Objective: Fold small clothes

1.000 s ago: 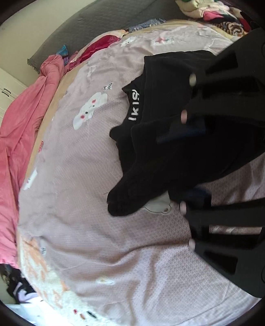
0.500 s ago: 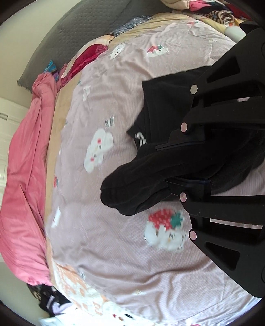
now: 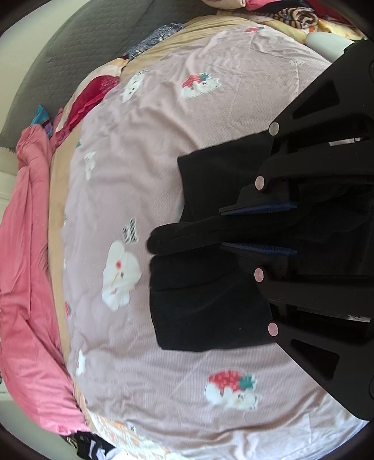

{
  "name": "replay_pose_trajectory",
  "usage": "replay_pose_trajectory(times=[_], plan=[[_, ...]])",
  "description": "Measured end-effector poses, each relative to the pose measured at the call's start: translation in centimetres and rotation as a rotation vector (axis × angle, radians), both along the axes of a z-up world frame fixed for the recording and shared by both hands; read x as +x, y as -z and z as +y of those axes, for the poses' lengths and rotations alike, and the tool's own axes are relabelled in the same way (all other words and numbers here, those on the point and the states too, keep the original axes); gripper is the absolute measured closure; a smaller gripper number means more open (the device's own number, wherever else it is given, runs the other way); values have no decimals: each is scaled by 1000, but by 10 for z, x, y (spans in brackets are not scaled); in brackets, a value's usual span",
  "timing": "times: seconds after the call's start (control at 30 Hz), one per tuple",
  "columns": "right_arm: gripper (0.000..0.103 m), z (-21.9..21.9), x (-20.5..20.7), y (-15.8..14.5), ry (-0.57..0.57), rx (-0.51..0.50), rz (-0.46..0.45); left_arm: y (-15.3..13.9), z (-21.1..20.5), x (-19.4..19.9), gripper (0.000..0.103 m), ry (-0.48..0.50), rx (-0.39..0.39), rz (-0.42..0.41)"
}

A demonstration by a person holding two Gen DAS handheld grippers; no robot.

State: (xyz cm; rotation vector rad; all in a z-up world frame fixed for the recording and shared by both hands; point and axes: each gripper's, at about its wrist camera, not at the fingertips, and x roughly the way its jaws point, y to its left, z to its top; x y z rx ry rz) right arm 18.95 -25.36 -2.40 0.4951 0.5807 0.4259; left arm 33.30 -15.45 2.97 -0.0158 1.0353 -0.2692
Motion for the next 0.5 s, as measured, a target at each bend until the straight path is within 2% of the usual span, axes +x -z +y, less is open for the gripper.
replay_pose_trajectory(times=[0.2,0.27,0.3,0.33,0.43,0.5], plan=[[96,-24,-4,13,35,53,48,18,-29,-2,91,38,-8,28],[96,-29,-7,19,40,69,70,20,-32,-2,79,52,-34,38],[96,-31,-8,22,40,75,81,20,-33,-3,61,65,-61,44],[96,-33,-9,25,39,78,90,20,-32,-5,53,70,-74,41],[91,-35,-13,32,15,101,130,9,-20,-12,53,75,-104,-15],[81,-36,-12,27,-21,115,136,-1,0,-16,53,35,-105,-65]])
